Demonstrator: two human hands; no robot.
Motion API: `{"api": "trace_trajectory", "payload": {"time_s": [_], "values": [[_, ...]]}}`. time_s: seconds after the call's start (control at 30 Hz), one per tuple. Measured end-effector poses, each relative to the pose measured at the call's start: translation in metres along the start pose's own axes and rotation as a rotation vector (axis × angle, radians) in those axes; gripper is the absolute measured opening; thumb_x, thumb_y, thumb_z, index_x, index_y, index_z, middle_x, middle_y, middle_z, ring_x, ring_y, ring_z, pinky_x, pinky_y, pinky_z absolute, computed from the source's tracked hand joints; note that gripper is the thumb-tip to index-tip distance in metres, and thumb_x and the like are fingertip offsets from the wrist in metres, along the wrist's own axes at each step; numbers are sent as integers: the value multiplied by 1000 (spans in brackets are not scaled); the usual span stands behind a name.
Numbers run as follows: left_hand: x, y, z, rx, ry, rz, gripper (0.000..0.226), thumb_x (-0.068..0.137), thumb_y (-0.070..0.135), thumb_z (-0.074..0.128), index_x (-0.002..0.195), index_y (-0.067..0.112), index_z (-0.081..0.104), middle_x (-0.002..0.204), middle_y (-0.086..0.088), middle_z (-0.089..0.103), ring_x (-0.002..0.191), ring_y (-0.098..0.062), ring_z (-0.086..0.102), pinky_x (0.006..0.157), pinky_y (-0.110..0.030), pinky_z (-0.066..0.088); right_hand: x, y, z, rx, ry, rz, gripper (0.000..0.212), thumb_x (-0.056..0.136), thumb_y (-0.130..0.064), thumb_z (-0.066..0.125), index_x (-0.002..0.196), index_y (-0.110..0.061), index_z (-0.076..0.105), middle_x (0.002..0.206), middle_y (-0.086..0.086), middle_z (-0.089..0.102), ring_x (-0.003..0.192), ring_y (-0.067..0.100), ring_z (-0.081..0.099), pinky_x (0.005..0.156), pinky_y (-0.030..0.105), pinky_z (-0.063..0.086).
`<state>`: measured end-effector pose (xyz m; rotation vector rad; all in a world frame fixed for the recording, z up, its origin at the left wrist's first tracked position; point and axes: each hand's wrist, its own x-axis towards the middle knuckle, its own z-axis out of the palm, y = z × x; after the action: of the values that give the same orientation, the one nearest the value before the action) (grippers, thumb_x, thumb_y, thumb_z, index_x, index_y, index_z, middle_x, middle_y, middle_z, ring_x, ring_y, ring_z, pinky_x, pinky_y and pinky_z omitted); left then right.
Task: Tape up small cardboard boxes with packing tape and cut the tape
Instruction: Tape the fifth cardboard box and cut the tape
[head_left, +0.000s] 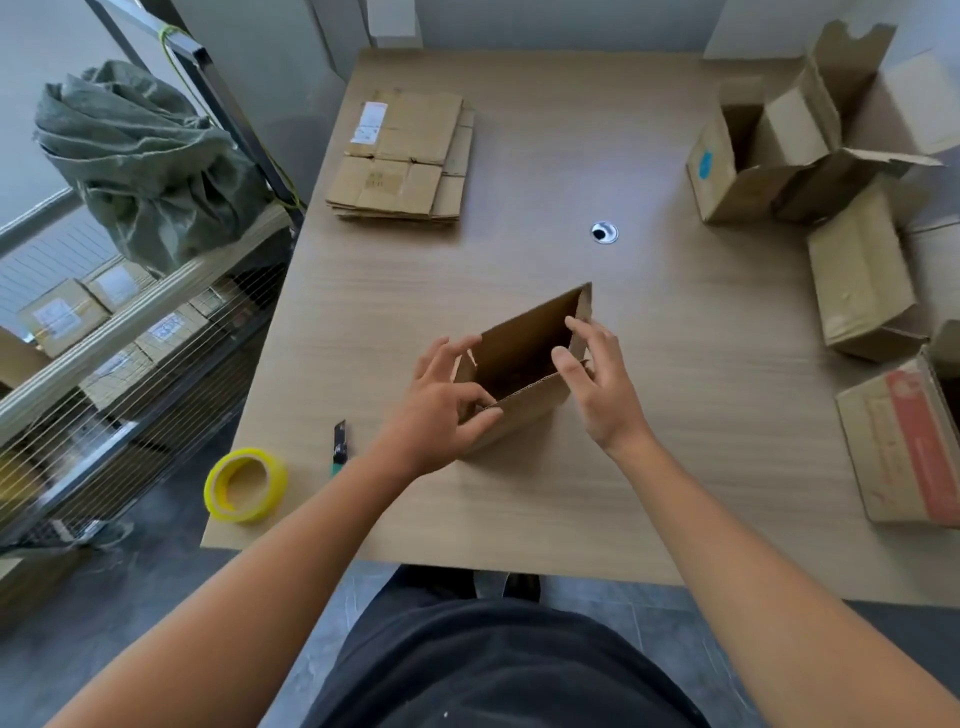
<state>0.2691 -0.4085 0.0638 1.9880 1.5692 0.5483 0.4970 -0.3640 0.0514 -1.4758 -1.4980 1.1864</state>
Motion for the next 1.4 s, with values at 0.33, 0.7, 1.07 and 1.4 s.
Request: {"api": "trace_trajectory", "payload": {"time_s": [0.33, 0.7, 1.07, 1.4], "values": [[-7, 12, 22, -352, 46, -506, 65, 92, -6, 41, 153, 15, 38, 158, -3, 37, 147, -19, 32, 121, -29, 24, -41, 25, -4, -199, -126, -72, 62, 85, -61, 60, 139, -31, 54, 162, -4, 29, 149, 14, 29, 119, 45, 34], [-16, 13, 33, -987, 230, -694, 39, 104, 22, 47, 143, 26, 45, 138, 2, 57, 115, -5, 54, 90, -21, 42, -60, 49, -10, -416, -245, -245, 58, 86, -32, 78, 139, -23, 57, 161, -2, 31, 145, 25, 30, 119, 45, 29], [5, -28, 37, -634, 149, -590, 73, 91, 7, 70, 137, 39, 23, 140, -4, 39, 108, -14, 54, 65, -20, 58, -41, 57, -8, -435, -323, -228, 29, 93, -4, 64, 118, -17, 69, 149, -6, 52, 143, 28, 28, 117, 39, 28], [35, -44, 30, -859, 196, -617, 39, 89, -13, 48, 88, 19, 70, 84, 3, 70, 76, -15, 61, 61, -20, 49, -13, 67, 10, -321, -91, -162, 76, 89, -23, 75, 147, -35, 27, 123, -7, 33, 115, 18, 43, 99, 36, 45]]}}
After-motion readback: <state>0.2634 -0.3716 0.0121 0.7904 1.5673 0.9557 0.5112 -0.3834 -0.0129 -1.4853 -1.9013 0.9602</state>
